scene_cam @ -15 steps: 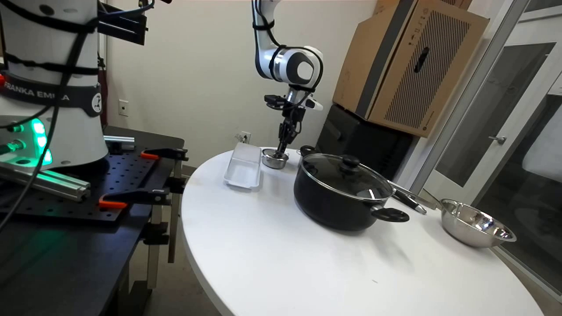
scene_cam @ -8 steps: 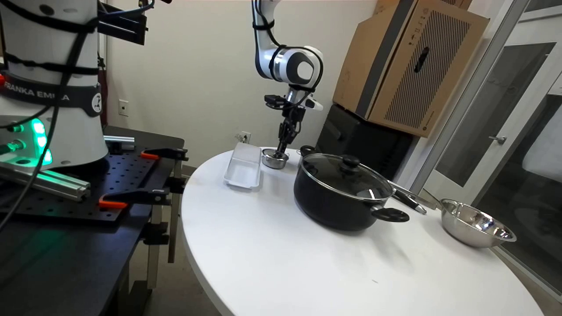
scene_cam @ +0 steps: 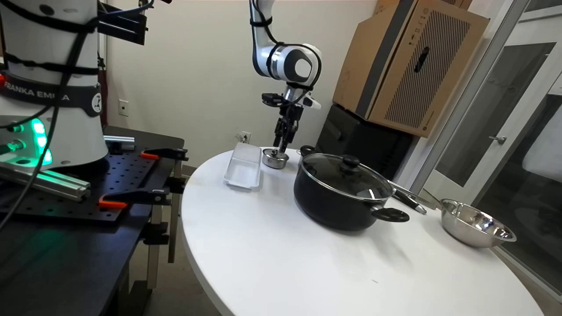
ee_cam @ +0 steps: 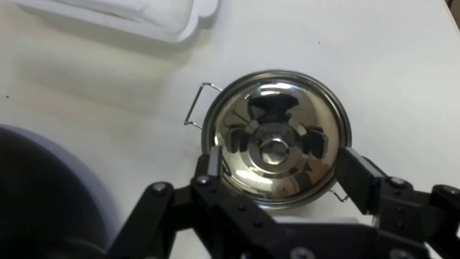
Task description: Take the lid off the smallest pot and put it on the table
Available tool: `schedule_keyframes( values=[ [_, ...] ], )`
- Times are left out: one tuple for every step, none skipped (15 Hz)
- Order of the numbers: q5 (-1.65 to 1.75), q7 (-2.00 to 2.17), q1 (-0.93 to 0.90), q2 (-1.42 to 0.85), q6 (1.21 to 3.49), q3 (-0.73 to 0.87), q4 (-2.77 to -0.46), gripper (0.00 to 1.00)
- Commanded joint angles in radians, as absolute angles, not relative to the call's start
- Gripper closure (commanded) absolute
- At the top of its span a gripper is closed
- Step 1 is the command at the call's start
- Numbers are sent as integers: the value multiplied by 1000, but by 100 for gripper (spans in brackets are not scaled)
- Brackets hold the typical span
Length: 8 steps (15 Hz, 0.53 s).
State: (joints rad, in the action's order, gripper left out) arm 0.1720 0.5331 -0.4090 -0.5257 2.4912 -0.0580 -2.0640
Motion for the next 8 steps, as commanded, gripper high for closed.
schedule_keyframes(
  values=[
    [158, 550, -416, -466, 2501, -56, -2123, 0],
    [158, 551, -415, -460, 2500, -57, -2129, 3],
    [158, 551, -414, -455, 2499, -58, -2134, 2],
    [158, 552, -414, -451, 2499, -59, -2140, 6],
    [160, 553, -414, -449, 2500, -59, -2144, 8],
    [159, 554, -413, -448, 2500, -59, -2148, 10],
    [160, 558, -413, -450, 2502, -59, -2152, 11],
    [159, 559, -412, -451, 2501, -59, -2155, 13]
  ],
)
